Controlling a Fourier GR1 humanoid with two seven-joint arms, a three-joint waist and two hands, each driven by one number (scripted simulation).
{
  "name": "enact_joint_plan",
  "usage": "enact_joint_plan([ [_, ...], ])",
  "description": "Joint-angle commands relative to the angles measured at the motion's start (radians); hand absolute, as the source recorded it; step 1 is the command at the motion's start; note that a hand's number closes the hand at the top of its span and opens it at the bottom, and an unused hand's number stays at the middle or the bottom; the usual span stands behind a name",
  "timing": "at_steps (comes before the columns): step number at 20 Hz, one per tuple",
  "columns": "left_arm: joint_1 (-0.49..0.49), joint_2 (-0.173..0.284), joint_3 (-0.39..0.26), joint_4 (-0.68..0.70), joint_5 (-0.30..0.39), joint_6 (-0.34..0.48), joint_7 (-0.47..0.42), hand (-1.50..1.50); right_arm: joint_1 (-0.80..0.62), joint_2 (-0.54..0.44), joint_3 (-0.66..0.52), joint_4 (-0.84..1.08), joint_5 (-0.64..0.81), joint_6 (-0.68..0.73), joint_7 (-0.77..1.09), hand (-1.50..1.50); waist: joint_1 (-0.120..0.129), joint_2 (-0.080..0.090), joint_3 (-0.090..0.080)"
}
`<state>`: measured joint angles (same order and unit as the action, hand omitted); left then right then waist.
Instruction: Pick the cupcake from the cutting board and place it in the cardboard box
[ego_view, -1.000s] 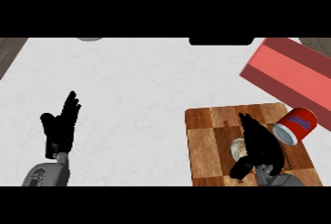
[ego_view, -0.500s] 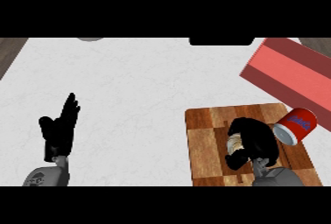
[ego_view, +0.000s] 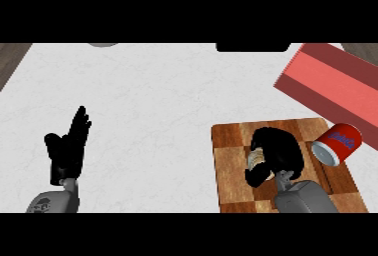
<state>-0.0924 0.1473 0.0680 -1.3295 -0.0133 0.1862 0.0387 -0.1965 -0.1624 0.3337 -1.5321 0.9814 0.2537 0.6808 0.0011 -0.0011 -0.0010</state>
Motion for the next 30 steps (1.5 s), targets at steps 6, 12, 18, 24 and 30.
enact_joint_plan([
  [6, 0.016, -0.013, 0.007, 0.0, -0.022, 0.014, -0.013, 0.0, -0.033, -0.037, -0.025, -0.176, 0.053, 0.069, -0.02, 1.5, -0.002, 0.0, 0.001],
  [12, -0.015, 0.012, 0.037, 0.026, 0.018, -0.031, -0.018, 0.0, -0.079, -0.038, -0.06, -0.485, 0.037, 0.185, 0.084, 1.5, -0.008, -0.002, 0.0],
  [18, 0.04, -0.001, 0.02, 0.013, -0.007, -0.021, -0.058, 0.0, -0.205, -0.06, -0.21, -0.687, -0.027, 0.361, 0.188, 1.5, -0.003, -0.002, 0.0],
  [24, -0.009, -0.003, 0.039, 0.053, 0.005, -0.023, -0.035, 0.0, -0.3, -0.151, -0.393, -0.626, -0.076, 0.428, 0.149, 1.5, -0.003, 0.0, 0.001],
  [30, 0.019, -0.028, 0.001, -0.026, -0.025, 0.001, 0.002, 0.0, -0.373, -0.255, -0.539, -0.381, -0.07, 0.259, -0.035, 1.5, 0.006, 0.002, 0.001],
])
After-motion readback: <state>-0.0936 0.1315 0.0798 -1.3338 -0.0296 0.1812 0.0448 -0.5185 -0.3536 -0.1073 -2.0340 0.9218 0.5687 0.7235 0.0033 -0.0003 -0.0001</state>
